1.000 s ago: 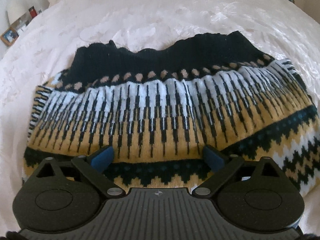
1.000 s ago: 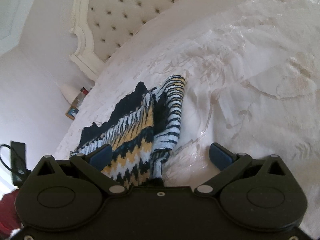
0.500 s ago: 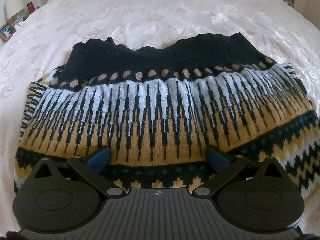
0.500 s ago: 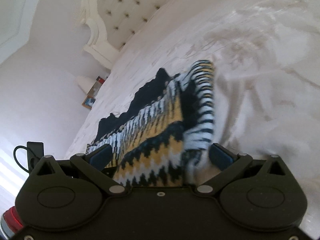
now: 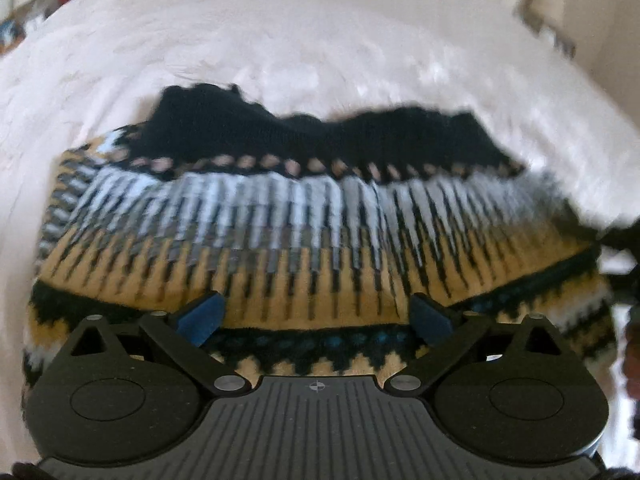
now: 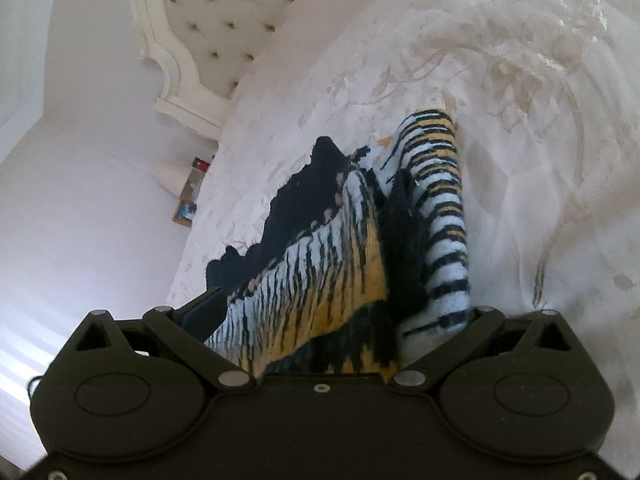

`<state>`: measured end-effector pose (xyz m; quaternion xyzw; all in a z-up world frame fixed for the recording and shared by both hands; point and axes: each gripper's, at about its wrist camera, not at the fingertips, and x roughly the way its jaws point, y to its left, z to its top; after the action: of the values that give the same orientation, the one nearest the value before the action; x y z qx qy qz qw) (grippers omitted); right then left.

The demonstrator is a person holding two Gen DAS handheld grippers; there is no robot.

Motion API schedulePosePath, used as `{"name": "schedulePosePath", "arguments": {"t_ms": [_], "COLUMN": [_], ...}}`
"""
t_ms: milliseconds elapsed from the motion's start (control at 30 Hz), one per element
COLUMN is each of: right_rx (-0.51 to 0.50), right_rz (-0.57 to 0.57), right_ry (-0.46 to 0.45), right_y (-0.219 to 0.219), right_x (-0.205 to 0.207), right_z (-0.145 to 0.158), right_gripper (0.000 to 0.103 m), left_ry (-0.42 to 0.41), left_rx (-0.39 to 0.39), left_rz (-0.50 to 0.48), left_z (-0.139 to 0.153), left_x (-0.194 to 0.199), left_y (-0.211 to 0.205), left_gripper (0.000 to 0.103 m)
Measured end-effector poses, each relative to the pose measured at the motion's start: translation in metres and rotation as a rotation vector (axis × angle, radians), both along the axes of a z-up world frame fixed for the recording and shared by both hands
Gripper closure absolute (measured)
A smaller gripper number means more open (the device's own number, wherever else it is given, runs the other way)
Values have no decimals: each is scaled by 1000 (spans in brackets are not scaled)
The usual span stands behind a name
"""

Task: Fold small clothes

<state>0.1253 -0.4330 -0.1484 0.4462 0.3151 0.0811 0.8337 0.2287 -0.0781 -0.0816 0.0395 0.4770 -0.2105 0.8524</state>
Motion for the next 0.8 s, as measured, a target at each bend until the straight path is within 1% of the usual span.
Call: {"name": "schedulePosePath", "arguments": {"t_ms": [33,67,100,133,200,367,500,567,667,800], "right_rx": [-43,-86,-122,-148,-169,-337,-389,-420,-462,-483], "right_rz": [4,10,12,9,9,8,-43,-57,-53,-27], "right_ry": [19,35,53,68,74,104,150,164,155,95], "right_y": [2,3,5,6,8,32,45,54,66,95], "right_x": [0,0,1,1,1,9,18,24,29,42], "right_z": [3,5,7,9,14,34,50,60,79,108], "right_gripper": [20,34,44,49,63,68,71,71,71,72], "left_ry": [-4,-10,-19,-33,-64,-123,-154,-156,-146,-114], "left_rx": [-27,-41,-48,-47,-40,-10,18,1,-49,-114], "left_rz": [21,41,59,76,99,142,188,201,210,207], "left_z": [4,8,12,16,24,37,36,34,27,22], "left_x": [0,-1,-1,-2,-1,11,23,26,26,28], "left_y": [12,23,34,46,71,122,151,164,177,191], "left_gripper": [4,4,4,4,4,4,4,4,4,4]}}
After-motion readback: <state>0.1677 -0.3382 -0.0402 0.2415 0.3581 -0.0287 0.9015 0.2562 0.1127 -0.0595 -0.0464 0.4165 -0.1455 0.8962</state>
